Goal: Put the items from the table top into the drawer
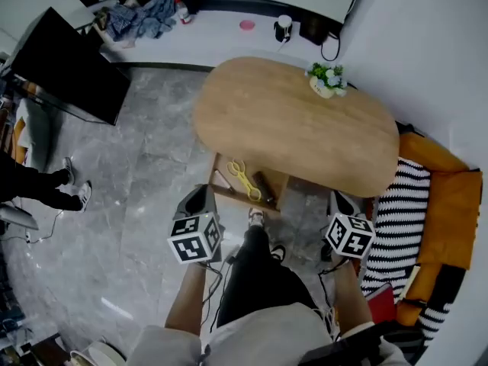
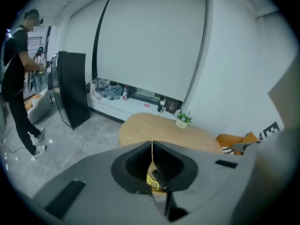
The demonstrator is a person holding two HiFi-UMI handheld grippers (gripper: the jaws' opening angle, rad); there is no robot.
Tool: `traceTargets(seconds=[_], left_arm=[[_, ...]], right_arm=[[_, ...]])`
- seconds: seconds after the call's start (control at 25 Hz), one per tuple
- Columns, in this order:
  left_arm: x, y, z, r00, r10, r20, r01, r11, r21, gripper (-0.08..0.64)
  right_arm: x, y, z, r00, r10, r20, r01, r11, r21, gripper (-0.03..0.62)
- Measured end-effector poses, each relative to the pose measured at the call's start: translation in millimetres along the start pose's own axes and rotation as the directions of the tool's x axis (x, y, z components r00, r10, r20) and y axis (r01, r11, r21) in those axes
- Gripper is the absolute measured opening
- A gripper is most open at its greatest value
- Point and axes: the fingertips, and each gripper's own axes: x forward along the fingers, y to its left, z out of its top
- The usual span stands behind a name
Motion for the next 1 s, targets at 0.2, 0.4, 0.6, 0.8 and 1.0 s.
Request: traceTargets(seconds=[0.2,0.4,0.6,0.8,1.0], left_arm=[[-85,-30,56,0.991,-0.012,0.134,0.003,0.998,0.067,0.014],[-120,-40,76,0.980,0.000,0.197,-0.010,0.999,0.050,0.014],[-141,-48,90,0.969,0.012,0.247,-0.021,0.999,0.033,0.014],[-141,-57,102,0.966,0.021,0.258,-0.033,0.999,0.041,0.014],[-146,-47,110,0.961,0.018,0.277,-0.032,0.999,0.043,0.014]], right_arm=[[-91,0,46,0.993,-0.001,0.119,0.001,1.000,0.003,-0.008],[-139,5,75,0.983,0.000,0.186,0.007,0.999,-0.040,-0.008],[-168,-9,90,0.968,-0.039,0.247,0.057,0.996,-0.066,-0.009],[-169,-17,105,0.965,-0.030,0.261,0.048,0.997,-0.062,-0.009],[-168,-6,113,0.962,-0.022,0.272,0.043,0.997,-0.070,-0.009]])
